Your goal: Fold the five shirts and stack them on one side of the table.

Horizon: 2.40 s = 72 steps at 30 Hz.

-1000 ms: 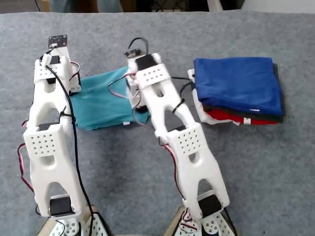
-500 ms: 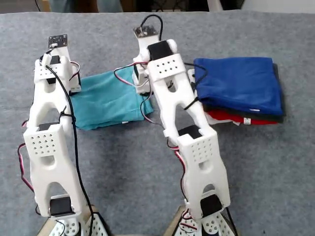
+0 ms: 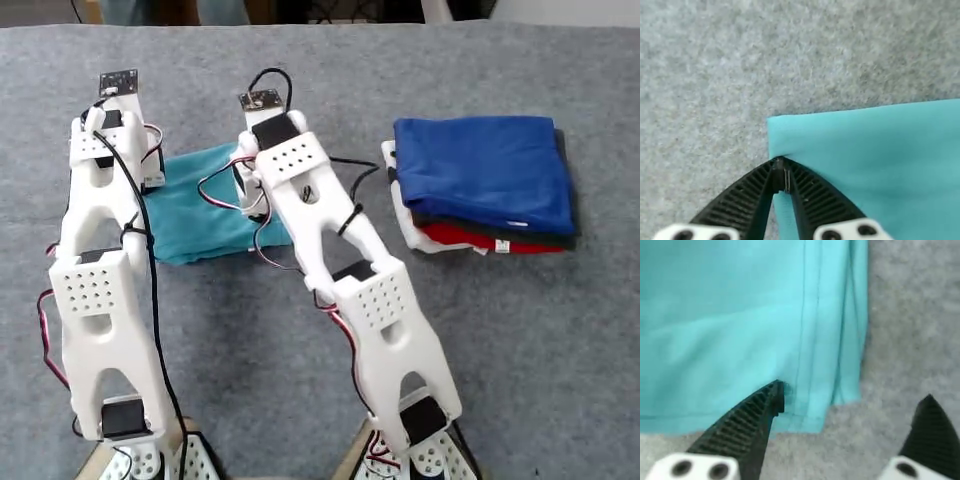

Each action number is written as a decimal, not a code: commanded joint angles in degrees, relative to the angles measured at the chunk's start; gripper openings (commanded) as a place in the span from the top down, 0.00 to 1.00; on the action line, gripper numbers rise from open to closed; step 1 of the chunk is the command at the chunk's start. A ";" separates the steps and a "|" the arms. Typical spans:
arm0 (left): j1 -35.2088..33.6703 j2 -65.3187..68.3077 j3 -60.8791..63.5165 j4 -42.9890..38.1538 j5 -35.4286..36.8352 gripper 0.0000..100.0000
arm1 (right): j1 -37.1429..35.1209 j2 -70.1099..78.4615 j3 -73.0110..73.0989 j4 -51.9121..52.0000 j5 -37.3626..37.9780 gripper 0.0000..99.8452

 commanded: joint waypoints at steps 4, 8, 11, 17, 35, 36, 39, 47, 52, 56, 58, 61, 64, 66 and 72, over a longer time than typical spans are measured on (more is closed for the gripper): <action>0.66 -0.53 -2.07 0.09 -0.44 0.97 | -0.79 3.03 -0.22 -3.78 -0.62 0.69; 0.84 -0.53 -1.80 0.09 -0.44 0.97 | -0.79 4.97 -0.22 -2.99 -0.62 0.77; 0.84 -0.53 -1.80 0.18 -0.44 0.97 | -0.62 5.14 -0.22 -2.55 -0.62 0.83; 0.66 -0.53 -1.98 0.62 -0.53 0.97 | -0.44 5.05 -0.31 0.09 -0.18 0.97; -6.11 1.58 -24.75 23.56 -4.04 0.72 | 2.37 5.41 -2.33 0.79 0.00 0.99; -6.11 2.20 -24.66 23.30 -4.04 0.69 | 2.37 5.41 -2.33 0.79 0.00 0.99; -5.85 5.19 -24.75 22.42 -3.87 0.66 | 2.37 5.49 -2.33 0.70 0.00 0.99; -4.53 10.11 -24.84 17.23 3.25 0.66 | 2.11 5.32 -2.33 1.58 -0.35 0.99; -2.68 10.64 -24.84 16.35 4.22 0.66 | 2.11 5.23 -2.33 1.58 -0.09 0.99; -1.71 10.73 -24.22 16.26 4.75 0.70 | 2.29 5.41 -1.80 1.76 -0.09 0.99; -1.01 10.73 -24.22 16.26 4.66 0.75 | 2.29 5.41 -1.80 2.99 0.00 0.99; 0.48 10.73 -24.22 16.26 4.57 0.79 | 2.29 5.49 -1.80 4.13 0.00 0.99; 0.40 10.11 -24.84 16.44 4.84 0.77 | 2.37 5.49 -1.71 4.57 0.97 0.99; -0.84 10.02 -26.24 16.88 4.66 0.76 | 2.37 5.49 -1.36 4.75 2.11 0.99; -3.65 10.37 -36.79 23.47 4.31 0.71 | 2.37 5.49 2.68 4.40 2.37 0.99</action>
